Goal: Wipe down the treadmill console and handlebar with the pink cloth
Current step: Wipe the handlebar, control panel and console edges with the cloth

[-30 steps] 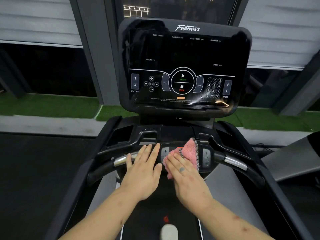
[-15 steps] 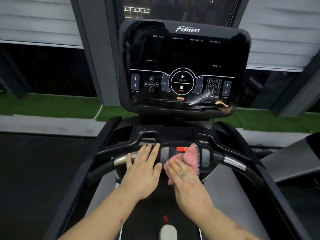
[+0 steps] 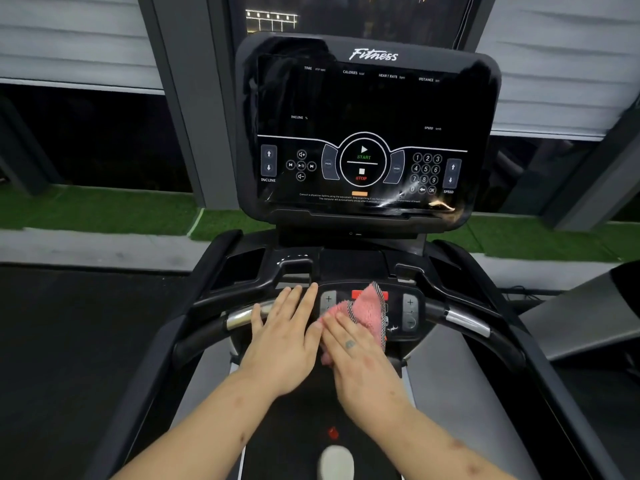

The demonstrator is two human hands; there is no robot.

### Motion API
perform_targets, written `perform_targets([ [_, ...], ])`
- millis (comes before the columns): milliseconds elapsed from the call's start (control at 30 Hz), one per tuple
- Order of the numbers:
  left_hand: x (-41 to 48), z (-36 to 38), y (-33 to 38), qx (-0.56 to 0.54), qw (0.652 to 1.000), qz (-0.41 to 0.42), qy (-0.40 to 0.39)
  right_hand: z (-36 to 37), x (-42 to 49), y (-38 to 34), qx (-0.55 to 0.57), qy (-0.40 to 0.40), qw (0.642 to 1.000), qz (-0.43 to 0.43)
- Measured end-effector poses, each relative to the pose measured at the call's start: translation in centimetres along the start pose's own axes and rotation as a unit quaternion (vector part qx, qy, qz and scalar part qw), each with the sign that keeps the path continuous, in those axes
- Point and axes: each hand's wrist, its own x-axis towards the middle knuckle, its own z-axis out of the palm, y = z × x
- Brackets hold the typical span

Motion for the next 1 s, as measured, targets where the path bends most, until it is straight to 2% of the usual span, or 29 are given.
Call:
perform_targets([
  [167, -0.1, -0.2, 0.1, -0.008, 1.0, -0.001, -0.003, 0.0, -1.7, -0.1, -0.027, -0.01, 1.0, 0.0],
  [433, 0.0, -0.1, -0.1, -0.02, 1.0, 0.001, -0.006, 0.4, 1.6, -2.0, 0.028, 0.004, 0.999, 0.041],
  [600, -0.1, -0.1, 0.0, -0.01, 1.0, -0.001, -0.001, 0.0, -1.3, 0.2, 0.024, 0.009, 0.999, 0.019],
  [700, -0.1, 0.0, 0.0, -0.002, 1.0, -0.003, 0.0, -0.9, -3.5, 2.6, 0.013, -0.006, 0.998, 0.065],
  [833, -0.1, 0.1, -0.1, -0.003, 1.0, -0.002, -0.002, -2.0, -5.5, 4.8, 0.025, 0.017, 0.992, 0.122],
  [1000, 0.0, 0.2, -0.1, -0.007, 1.0, 0.0, 0.001, -1.7, -5.1, 2.9, 0.056, 0.028, 0.979, 0.195],
])
